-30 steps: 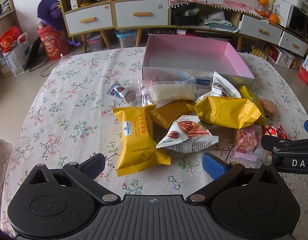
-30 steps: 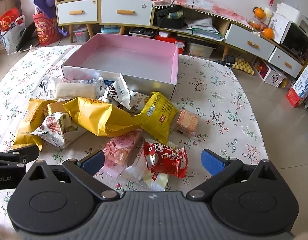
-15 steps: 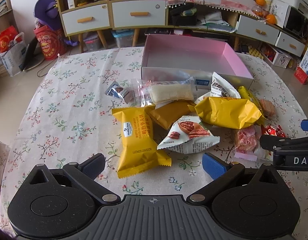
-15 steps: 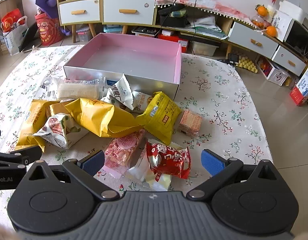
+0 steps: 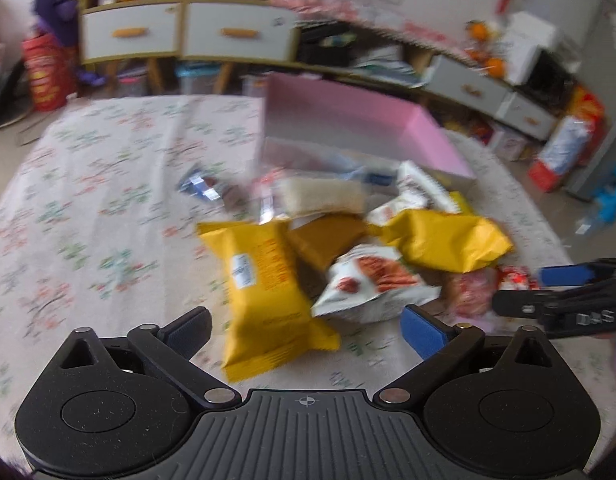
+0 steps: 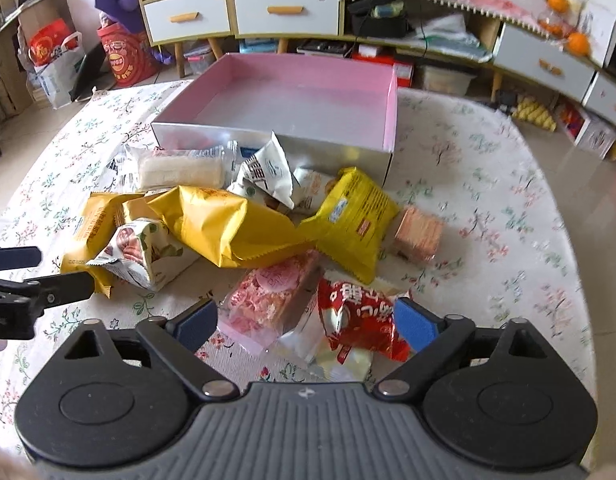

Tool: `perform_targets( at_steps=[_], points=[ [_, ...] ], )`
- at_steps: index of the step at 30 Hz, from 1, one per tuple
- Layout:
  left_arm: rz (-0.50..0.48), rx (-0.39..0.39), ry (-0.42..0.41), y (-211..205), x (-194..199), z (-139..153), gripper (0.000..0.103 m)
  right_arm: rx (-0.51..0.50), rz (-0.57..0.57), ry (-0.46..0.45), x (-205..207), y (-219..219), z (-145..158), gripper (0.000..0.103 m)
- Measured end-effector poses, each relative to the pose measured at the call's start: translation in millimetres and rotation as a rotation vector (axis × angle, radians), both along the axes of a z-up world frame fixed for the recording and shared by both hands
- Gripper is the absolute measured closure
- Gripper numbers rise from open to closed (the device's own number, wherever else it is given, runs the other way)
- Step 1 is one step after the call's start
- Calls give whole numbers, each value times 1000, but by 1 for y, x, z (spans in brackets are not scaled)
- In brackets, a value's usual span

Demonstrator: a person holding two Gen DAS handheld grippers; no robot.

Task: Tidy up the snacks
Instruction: 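Grasp the yellow waffle sandwich packet with the left gripper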

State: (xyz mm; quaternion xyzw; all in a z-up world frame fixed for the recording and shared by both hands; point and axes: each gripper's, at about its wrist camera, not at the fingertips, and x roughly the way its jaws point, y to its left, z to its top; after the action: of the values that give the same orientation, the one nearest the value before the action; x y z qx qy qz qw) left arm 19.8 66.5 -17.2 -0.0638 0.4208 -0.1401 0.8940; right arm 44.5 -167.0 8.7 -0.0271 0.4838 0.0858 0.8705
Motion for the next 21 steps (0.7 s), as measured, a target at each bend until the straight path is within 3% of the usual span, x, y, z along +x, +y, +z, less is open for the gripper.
perform_targets(
  at_steps=[6, 13, 21],
  points=[
    [-83, -10, -58, -7, 8, 3, 16, 72, -4, 19, 9, -10, -2, 25],
    [17, -57, 6, 15, 26, -2, 36, 149, 42, -32, 13, -9, 13, 28],
    [99, -76, 98, 26, 42, -18, 52, 158, 168, -93, 37, 3, 20, 32]
  ],
)
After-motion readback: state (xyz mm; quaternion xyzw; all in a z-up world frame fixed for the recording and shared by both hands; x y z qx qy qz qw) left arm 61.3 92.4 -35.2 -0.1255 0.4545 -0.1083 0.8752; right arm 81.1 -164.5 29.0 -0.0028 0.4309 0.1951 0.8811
